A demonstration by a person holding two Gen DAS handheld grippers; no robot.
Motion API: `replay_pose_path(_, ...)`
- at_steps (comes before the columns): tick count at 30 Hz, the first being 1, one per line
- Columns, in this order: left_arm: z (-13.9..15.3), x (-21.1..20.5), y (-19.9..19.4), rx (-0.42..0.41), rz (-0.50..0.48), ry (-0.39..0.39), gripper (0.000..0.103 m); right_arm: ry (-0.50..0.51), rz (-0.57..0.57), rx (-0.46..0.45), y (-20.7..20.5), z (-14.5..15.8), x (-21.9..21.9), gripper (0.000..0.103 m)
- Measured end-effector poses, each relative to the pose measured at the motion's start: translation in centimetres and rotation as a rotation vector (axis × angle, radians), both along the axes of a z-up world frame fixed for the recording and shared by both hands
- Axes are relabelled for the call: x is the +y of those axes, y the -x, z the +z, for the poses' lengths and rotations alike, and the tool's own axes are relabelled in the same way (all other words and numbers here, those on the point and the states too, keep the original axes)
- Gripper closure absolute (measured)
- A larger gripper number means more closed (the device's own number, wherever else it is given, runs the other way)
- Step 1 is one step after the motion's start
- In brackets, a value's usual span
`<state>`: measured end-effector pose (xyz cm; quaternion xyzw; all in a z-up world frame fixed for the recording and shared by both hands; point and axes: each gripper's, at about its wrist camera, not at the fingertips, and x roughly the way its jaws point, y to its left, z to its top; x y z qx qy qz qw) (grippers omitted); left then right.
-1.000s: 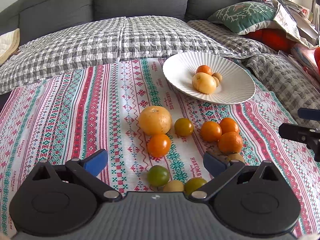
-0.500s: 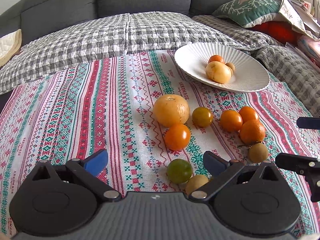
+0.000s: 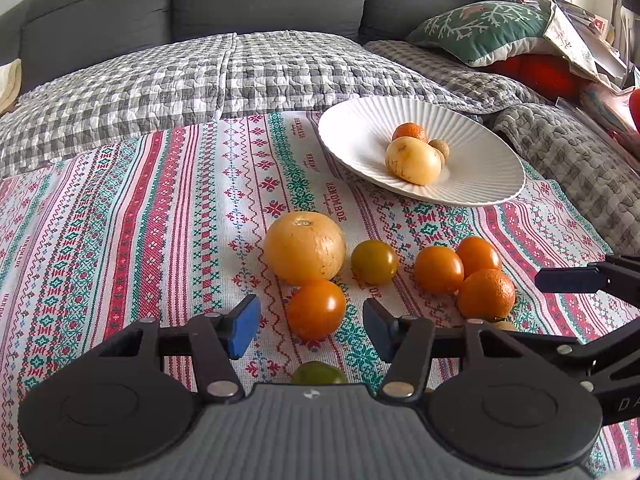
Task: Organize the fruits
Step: 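Grasp an orange tomato-like fruit with the left tool while the right tool grasps a mandarin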
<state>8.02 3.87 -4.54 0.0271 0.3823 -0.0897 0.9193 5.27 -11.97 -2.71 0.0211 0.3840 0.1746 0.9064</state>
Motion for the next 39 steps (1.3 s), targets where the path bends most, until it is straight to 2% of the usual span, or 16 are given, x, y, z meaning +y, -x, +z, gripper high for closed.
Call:
replay_pose_path(4,-0.3,0.1,-0.3,0.014,-0.001,0.0,0.074,-0.015,0.008,0.021,-0.5,-0.2,0.4,0.022)
replay_pose_path(9,-0.3,0.2,-0.4,0.017,-0.009,0.008,0.083,-0.027,0.01,0.031,-0.9,-0.2,0.7,0.029)
replay_pose_path(17,-0.3,0.1,-0.5,0.021,-0.015,0.005,0.084,-0.053,-0.037,0.069,-1.7,-0.3,0.3,0.054)
replay_pose_path(19,-0.2,0.2,-0.5,0.025,-0.011,0.008,0.085,-0.065,-0.047,0.079,-1.8,-0.3,0.1,0.065)
replay_pose_path(21,-0.2,0.2,-0.4,0.032,-0.006,0.012,0.085,-0.079,-0.053,0.089,-1.9,-0.2,-0.2,0.07)
replay_pose_path(39,1.5,0.0,0.7,0.018,-0.008,0.075,0.085,-0.156,-0.098,0.086,-1.5,1.6,-2.4,0.07)
